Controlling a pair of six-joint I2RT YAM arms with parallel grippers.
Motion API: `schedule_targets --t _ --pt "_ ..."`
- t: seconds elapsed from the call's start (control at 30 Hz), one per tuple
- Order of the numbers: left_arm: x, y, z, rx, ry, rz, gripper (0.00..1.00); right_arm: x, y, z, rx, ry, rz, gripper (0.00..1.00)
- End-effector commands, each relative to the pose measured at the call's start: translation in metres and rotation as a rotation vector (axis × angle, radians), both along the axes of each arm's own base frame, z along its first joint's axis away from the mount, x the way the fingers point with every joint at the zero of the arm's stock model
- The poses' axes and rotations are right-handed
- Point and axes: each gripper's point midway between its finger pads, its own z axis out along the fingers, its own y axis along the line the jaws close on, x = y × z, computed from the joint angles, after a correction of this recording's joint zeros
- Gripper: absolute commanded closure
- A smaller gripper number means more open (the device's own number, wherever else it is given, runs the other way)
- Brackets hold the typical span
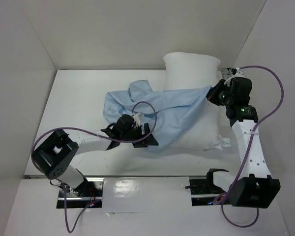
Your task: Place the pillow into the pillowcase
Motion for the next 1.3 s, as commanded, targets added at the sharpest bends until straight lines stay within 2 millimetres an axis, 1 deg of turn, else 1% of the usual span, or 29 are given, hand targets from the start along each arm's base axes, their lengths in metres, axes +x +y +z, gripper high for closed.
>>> schedule_targets --t 0.0,0.03,0.07,0.1,0.13,0.17,0.2,0.23,0.27,0.3,0.37,0.4,0.47,0.5,0.53,0.6,0.63,0.73,0.8,0.83,0.9,0.97,1.03,1.07,1.13,1.17,1.2,1.23,1.27 --pt "0.013 -0.022 0.028 -0.088 -0.054 -0.062 0.25 0.013 0.004 0.026 0.014 -0.085 0.013 1.0" --pt "0.014 -0.022 0.028 -0.075 -0.07 -0.075 0.61 0.013 0.009 0.026 0.018 -0.085 0.031 1.0" --pt "0.02 -0.022 0.044 -0.088 -0.097 -0.07 0.88 0.015 0.009 0.023 0.019 -0.074 0.031 1.0" --pt "0.022 -0.02 0.051 -0.073 -0.109 -0.058 1.0 0.016 0.009 0.034 0.017 -0.099 0.031 1.0" --pt "0.022 -0.008 0.051 -0.026 -0.083 -0.037 1.0 0.019 0.008 0.036 0.016 -0.105 0.031 1.0" --pt "0.032 -0.003 0.07 -0.019 -0.141 -0.016 1.0 0.021 0.01 0.037 0.03 -0.101 0.037 1.0" --pt "0.03 0.002 0.102 -0.046 -0.21 -0.011 1.0 0.023 0.015 0.051 0.03 -0.144 0.056 1.0" --pt "0.028 0.014 0.112 -0.013 -0.211 0.007 1.0 0.027 0.017 0.056 0.043 -0.157 0.062 1.0" --pt "0.036 0.018 0.148 -0.019 -0.31 0.033 1.0 0.03 0.027 0.062 0.052 -0.168 0.087 1.0" --pt "0.038 0.027 0.172 -0.02 -0.363 0.056 1.0 0.031 0.032 0.085 0.061 -0.222 0.095 1.0" --pt "0.032 0.05 0.244 -0.026 -0.494 0.095 1.0 0.036 0.041 0.101 0.073 -0.251 0.116 1.0" --pt "0.031 0.058 0.266 -0.03 -0.532 0.106 1.0 0.033 0.046 0.129 0.071 -0.312 0.132 1.0" --pt "0.02 0.07 0.313 -0.053 -0.62 0.11 1.0 0.03 0.05 0.158 0.081 -0.371 0.153 1.0" --pt "0.016 0.081 0.358 -0.081 -0.716 0.137 1.0 0.025 0.055 0.176 0.082 -0.408 0.173 1.0" --pt "0.005 0.09 0.371 -0.077 -0.74 0.131 1.0 0.016 0.057 0.209 0.079 -0.484 0.187 1.0" --pt "-0.008 0.102 0.401 -0.092 -0.806 0.141 1.0 0.002 0.062 0.242 0.078 -0.56 0.227 1.0" --pt "-0.019 0.108 0.424 -0.127 -0.844 0.143 1.0 -0.013 0.064 0.273 0.081 -0.629 0.245 1.0" --pt "-0.034 0.121 0.438 -0.141 -0.881 0.156 1.0 -0.028 0.071 0.299 0.086 -0.688 0.29 1.0" --pt "-0.032 0.128 0.43 -0.117 -0.876 0.191 1.0 -0.033 0.071 0.304 0.093 -0.706 0.29 1.0" --pt "-0.027 0.128 0.42 -0.099 -0.85 0.208 1.0 -0.03 0.071 0.299 0.095 -0.693 0.289 1.0" --pt "-0.027 0.128 0.411 -0.088 -0.836 0.204 1.0 -0.022 0.071 0.283 0.1 -0.653 0.287 1.0" --pt "-0.017 0.127 0.394 -0.05 -0.798 0.227 1.0 -0.023 0.076 0.273 0.105 -0.634 0.32 1.0" --pt "-0.012 0.126 0.386 -0.036 -0.787 0.232 1.0 -0.017 0.084 0.247 0.119 -0.574 0.373 1.0" --pt "-0.004 0.125 0.377 -0.007 -0.769 0.248 1.0 -0.012 0.088 0.226 0.132 -0.522 0.4 1.0" --pt "0.002 0.126 0.365 0.028 -0.759 0.26 1.0 -0.009 0.102 0.191 0.162 -0.433 0.469 1.0" --pt "0.01 0.129 0.346 0.074 -0.724 0.275 1.0 -0.013 0.114 0.181 0.179 -0.419 0.501 1.0" --pt "0.013 0.129 0.335 0.098 -0.706 0.281 1.0 -0.011 0.121 0.148 0.194 -0.35 0.511 1.0" --pt "0.018 0.131 0.322 0.131 -0.688 0.296 1.0 -0.012 0.126 0.135 0.198 -0.329 0.516 1.0" --pt "0.023 0.131 0.297 0.169 -0.636 0.296 1.0 -0.013 0.136 0.121 0.204 -0.302 0.533 1.0"
